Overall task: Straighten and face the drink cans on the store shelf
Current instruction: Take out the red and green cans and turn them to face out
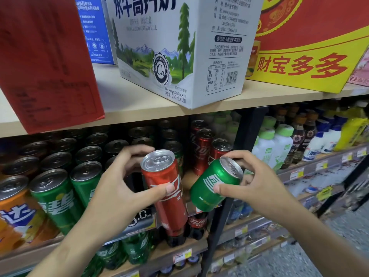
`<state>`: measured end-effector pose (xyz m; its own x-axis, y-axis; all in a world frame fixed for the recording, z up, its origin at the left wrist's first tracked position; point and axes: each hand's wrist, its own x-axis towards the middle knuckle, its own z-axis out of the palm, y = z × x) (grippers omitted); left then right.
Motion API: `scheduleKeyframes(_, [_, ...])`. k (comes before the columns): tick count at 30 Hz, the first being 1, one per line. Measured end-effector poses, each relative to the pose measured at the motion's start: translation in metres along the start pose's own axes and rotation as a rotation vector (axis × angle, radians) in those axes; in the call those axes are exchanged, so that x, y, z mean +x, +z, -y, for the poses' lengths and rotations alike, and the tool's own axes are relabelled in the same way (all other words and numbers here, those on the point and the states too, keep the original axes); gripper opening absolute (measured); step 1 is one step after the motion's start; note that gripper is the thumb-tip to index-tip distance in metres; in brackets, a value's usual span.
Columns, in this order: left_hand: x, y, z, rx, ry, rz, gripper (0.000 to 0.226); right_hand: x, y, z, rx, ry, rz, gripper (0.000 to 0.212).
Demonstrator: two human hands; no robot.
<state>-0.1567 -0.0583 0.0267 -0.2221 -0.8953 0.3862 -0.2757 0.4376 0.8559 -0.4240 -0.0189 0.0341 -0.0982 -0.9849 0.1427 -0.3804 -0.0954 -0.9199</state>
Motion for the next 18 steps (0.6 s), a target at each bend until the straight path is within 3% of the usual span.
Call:
scheduleKeyframes(3, [-0.01, -0.003, 0.003, -0.043, 0.001, -0.012, 0.063, 0.003, 0.002, -0.006, 0.058, 0.006, -0.042, 0.052])
scheduleKeyframes(18, [-0.02, -0.013, 0.006, -0.024, -0.021, -0.071, 0.061, 0.047, 0.064, -0.013, -0.182, -0.079, -0.093, 0.068])
